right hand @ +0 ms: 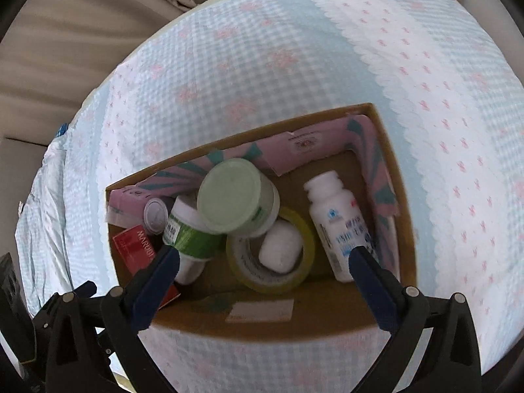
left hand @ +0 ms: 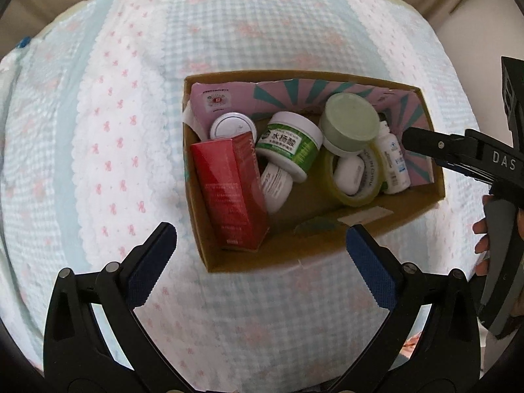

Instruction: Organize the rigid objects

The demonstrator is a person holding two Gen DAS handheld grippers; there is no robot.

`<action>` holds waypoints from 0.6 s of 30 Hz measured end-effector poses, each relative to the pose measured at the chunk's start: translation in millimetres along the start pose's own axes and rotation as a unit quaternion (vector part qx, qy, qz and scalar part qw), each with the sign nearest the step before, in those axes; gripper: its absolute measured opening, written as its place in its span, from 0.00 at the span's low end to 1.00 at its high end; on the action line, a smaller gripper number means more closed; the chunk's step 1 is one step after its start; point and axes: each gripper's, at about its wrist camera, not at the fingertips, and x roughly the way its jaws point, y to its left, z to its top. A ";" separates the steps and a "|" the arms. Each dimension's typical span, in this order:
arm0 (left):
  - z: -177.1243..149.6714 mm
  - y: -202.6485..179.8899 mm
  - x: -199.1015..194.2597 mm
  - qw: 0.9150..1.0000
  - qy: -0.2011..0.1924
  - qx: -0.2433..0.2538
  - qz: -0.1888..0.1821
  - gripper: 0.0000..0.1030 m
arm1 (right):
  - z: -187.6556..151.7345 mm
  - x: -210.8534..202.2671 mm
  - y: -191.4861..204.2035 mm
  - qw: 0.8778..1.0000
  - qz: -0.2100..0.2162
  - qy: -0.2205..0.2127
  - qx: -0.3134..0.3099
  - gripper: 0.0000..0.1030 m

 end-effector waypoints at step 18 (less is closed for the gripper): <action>-67.8 -48.9 -136.6 0.990 -0.143 0.004 0.002 1.00 | -72.1 -145.2 17.3 0.994 -0.004 -0.090 -0.057 1.00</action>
